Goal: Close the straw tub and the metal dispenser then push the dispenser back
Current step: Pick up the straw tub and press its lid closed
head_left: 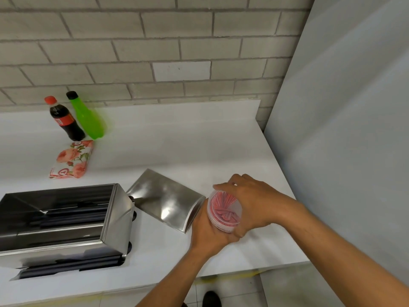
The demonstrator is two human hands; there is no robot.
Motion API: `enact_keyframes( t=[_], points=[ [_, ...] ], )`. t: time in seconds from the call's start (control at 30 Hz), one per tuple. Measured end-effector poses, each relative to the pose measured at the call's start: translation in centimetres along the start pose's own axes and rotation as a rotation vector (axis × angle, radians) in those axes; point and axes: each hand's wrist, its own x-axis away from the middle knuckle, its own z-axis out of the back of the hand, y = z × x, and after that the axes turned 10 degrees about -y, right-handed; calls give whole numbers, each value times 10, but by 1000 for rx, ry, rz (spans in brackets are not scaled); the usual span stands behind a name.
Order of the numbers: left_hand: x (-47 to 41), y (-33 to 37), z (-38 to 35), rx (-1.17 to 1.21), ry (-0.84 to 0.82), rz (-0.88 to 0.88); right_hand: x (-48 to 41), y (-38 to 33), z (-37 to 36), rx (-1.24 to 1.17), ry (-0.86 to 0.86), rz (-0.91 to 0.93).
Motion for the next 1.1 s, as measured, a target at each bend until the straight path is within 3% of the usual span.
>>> enact_keyframes(
  t=[0.23, 0.33, 0.47, 0.77, 0.9, 1.1],
  points=[
    [0, -20, 0, -11, -5, 29, -4, -13, -14, 87, 216, -156],
    [-1, -20, 0, -6, -10, 23, -5, -16, -20, 75, 221, -196],
    [0, -9, -1, -8, -4, -11, -2, -3, -15, -12, 92, -38],
    [1, -8, 3, -34, -28, -36, -8, 3, -27, 37, 256, -36],
    [2, 3, 2, 20, -45, -66, -13, 14, -43, -84, 253, 145],
    [8, 16, -2, 30, -4, -69, -31, 22, -54, 45, 351, 305]
  ],
)
